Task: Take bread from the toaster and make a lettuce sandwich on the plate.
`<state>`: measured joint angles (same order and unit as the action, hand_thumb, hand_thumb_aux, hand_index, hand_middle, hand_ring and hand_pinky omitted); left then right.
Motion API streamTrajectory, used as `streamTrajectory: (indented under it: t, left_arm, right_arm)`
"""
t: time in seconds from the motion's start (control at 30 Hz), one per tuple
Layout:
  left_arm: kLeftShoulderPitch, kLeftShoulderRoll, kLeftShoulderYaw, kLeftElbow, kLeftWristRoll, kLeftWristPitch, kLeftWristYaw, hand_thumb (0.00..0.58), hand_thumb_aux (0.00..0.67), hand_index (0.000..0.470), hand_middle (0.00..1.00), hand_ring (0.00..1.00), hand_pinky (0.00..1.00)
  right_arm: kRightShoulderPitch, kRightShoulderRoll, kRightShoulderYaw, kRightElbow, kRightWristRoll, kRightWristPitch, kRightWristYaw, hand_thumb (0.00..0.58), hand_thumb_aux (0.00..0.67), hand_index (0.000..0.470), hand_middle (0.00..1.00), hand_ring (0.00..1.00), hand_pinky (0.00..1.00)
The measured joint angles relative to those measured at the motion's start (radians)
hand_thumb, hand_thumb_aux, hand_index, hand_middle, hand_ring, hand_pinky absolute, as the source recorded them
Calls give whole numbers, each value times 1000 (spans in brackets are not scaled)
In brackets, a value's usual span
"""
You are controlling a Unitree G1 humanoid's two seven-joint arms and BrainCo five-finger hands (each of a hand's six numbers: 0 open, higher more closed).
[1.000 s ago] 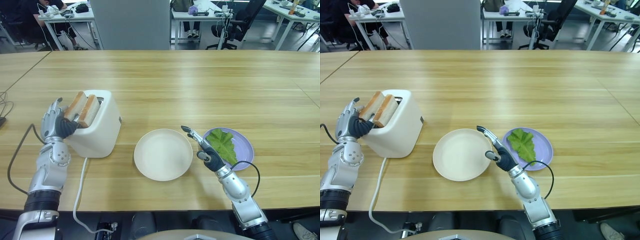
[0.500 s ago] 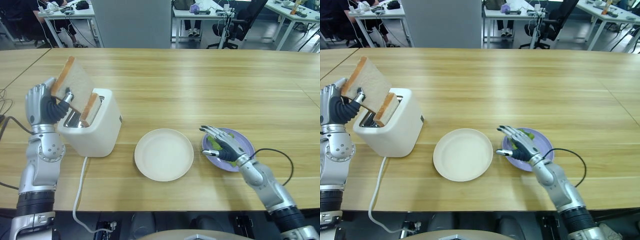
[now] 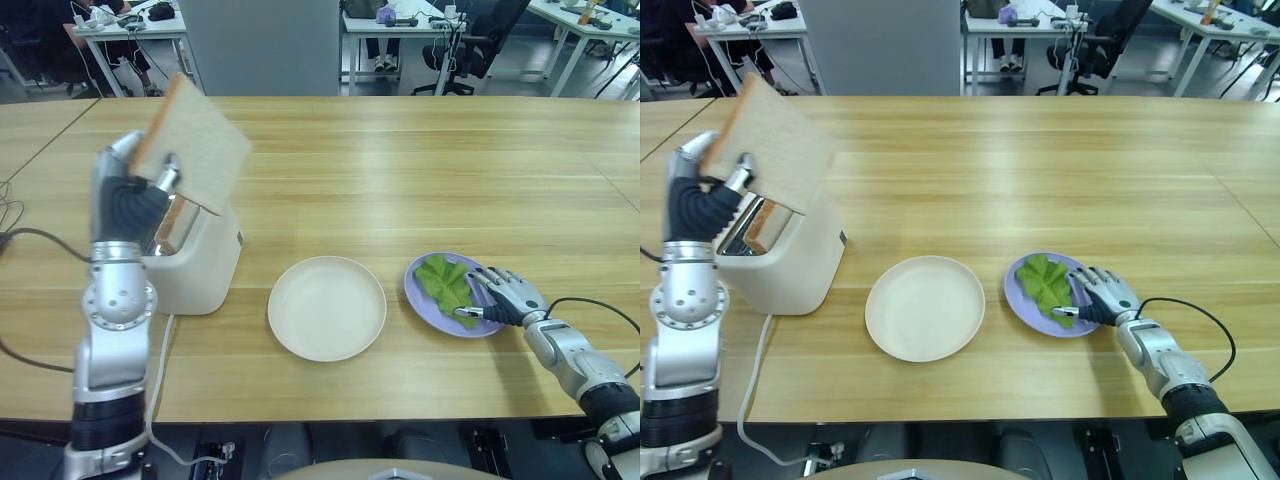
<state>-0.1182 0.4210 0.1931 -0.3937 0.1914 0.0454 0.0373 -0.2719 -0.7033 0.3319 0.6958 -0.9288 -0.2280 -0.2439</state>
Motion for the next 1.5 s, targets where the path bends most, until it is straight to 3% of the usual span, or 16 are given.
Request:
streamTrajectory:
  t: [0.1,0.13,0.2,0.23,0.3,0.37,0.43,0.5,0.7,0.77,0.8,0.83,0.87,0.9,1.2,1.5]
  left_arm:
    - [35,-62,-74,-23,-38,61,-63,580,670,460,1000,1000,1000]
    - [44,-76,-99,-24,-48,78,-82,580,670,460,1000,1000,1000]
    - [64,-98,-146,-20,-52,103,-114,580,670,460,1000,1000,1000]
    - [69,-105,-171,-8,-52,113,-133,580,670,460,1000,1000,1000]
    - [82,-114,-212,16,-50,125,-153,580,670,460,1000,1000,1000]
    - [102,-124,-262,65,-39,135,-178,580,670,460,1000,1000,1000]
    - [115,-130,-299,114,-28,136,-186,580,670,460,1000,1000,1000]
    - [129,-134,-331,162,-12,136,-195,580,670,460,1000,1000,1000]
    - [142,-115,-407,311,45,154,-224,580,670,460,1000,1000,1000]
    - [144,-101,-413,338,67,161,-224,572,594,408,1000,1000,1000]
    - [141,-85,-422,346,87,160,-222,454,357,245,882,882,882]
    - [133,-66,-433,359,119,161,-216,108,66,45,541,541,541]
    - [128,-45,-445,370,151,162,-210,108,66,45,541,541,541]
    - [125,-28,-455,389,189,163,-197,0,0,0,0,0,0]
    - [93,73,-526,412,512,170,-27,0,0,0,0,0,0]
    - [68,135,-469,83,754,151,63,0,0,0,0,0,0]
  right_arm:
    - [-9,1,26,17,0,0,-16,0,0,0,0,0,0]
    - [-12,3,30,23,0,0,-19,96,58,40,0,0,0]
    - [-23,5,44,27,1,-4,-28,132,81,56,0,0,0]
    - [-28,6,51,29,0,-7,-33,346,244,168,0,0,0]
    - [-30,9,55,29,1,-10,-42,363,260,179,0,0,0]
    - [-31,10,62,22,1,-13,-53,447,349,240,0,0,0]
    - [-30,10,68,11,1,-14,-62,447,349,240,0,0,0]
    - [-30,11,75,-4,-1,-18,-77,579,644,442,0,0,0]
    - [-28,9,98,-42,-25,-8,-120,580,670,460,0,0,0]
    - [-22,5,102,-54,-30,-5,-126,580,670,460,0,0,0]
    - [-19,2,102,-61,-33,-5,-130,580,670,460,0,0,0]
    - [-16,0,102,-67,-35,-7,-135,580,670,460,0,0,0]
    - [-15,-1,103,-72,-37,-9,-139,580,670,460,0,0,0]
    - [-13,-1,103,-79,-37,-12,-144,580,670,460,0,0,0]
    - [7,-25,82,-186,-20,-69,-216,580,670,460,0,0,0]
    - [53,-46,1,-399,5,-104,-261,580,670,460,0,0,0]
